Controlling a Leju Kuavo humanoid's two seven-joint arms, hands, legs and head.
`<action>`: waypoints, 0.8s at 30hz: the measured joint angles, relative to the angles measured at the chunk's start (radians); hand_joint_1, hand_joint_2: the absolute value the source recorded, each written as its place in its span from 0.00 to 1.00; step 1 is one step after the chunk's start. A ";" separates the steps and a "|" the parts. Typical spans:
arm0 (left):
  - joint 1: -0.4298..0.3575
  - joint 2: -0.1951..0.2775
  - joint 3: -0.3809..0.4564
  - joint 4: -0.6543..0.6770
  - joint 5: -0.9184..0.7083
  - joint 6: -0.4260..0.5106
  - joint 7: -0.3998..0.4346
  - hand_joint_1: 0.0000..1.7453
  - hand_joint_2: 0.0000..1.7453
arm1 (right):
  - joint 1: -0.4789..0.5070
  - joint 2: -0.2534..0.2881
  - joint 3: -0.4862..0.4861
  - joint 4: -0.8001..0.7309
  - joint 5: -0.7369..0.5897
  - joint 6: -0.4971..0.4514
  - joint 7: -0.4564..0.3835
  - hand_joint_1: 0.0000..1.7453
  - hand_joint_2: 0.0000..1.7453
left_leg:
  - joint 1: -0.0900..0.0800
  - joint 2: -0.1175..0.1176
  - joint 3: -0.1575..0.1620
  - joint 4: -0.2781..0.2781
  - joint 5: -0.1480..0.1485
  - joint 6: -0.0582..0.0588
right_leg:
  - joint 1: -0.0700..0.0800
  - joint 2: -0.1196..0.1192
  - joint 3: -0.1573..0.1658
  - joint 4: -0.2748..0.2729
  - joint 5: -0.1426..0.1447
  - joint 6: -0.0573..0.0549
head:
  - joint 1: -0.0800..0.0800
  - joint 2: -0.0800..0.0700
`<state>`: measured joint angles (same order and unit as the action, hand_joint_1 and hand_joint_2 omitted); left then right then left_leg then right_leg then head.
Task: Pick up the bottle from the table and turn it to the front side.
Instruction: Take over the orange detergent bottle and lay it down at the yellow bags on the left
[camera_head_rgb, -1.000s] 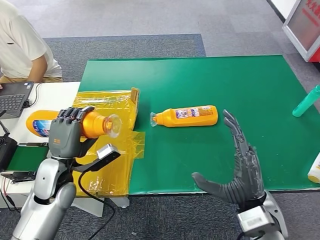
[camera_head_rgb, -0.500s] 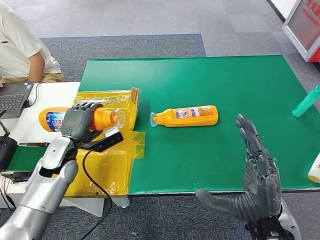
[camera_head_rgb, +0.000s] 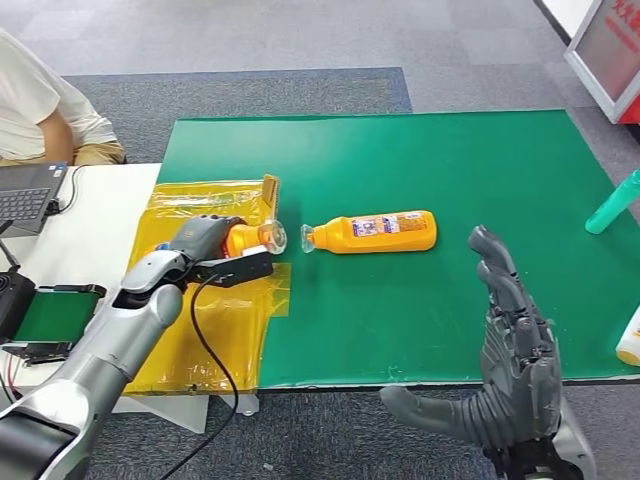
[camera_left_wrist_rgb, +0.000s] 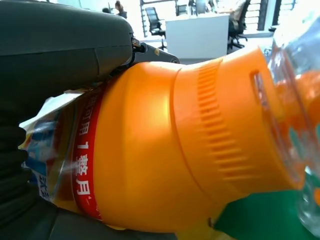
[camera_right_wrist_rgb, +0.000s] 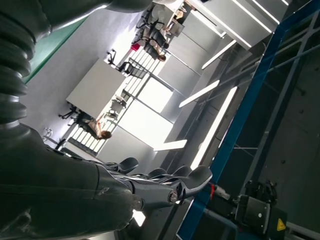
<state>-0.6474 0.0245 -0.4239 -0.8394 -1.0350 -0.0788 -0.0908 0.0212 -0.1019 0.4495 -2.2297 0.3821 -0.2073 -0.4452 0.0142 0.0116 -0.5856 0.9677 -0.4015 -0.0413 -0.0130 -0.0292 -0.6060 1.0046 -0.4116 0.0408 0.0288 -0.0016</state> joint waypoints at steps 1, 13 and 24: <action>-0.002 -0.007 -0.006 0.014 0.006 -0.001 0.000 1.00 0.00 | -0.003 -0.002 0.005 0.000 0.001 -0.004 0.000 0.00 1.00 | 0.000 0.000 0.000 0.000 0.000 0.000 | 0.000 0.000 0.000 0.000 0.000 0.000 | 0.000 0.000; -0.046 -0.057 -0.085 0.116 0.005 -0.015 0.013 1.00 0.00 | -0.028 -0.012 0.037 0.005 0.009 -0.034 0.004 0.00 1.00 | 0.000 0.000 0.000 0.000 0.000 0.000 | 0.000 0.000 0.000 0.000 0.001 0.000 | 0.000 0.000; -0.060 -0.066 -0.117 0.163 0.006 -0.030 0.025 1.00 0.00 | -0.031 -0.023 0.041 0.005 0.012 -0.071 -0.004 0.00 1.00 | 0.000 0.000 0.000 0.000 0.000 0.000 | 0.000 0.000 0.000 0.000 0.001 0.000 | 0.000 0.000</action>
<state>-0.7076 -0.0416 -0.5412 -0.6762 -1.0292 -0.1091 -0.0655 -0.0101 -0.1251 0.4908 -2.2248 0.3939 -0.2779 -0.4495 0.0138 0.0116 -0.5860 0.9677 -0.4011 -0.0408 -0.0132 -0.0292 -0.6061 1.0047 -0.4111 0.0411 0.0290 -0.0015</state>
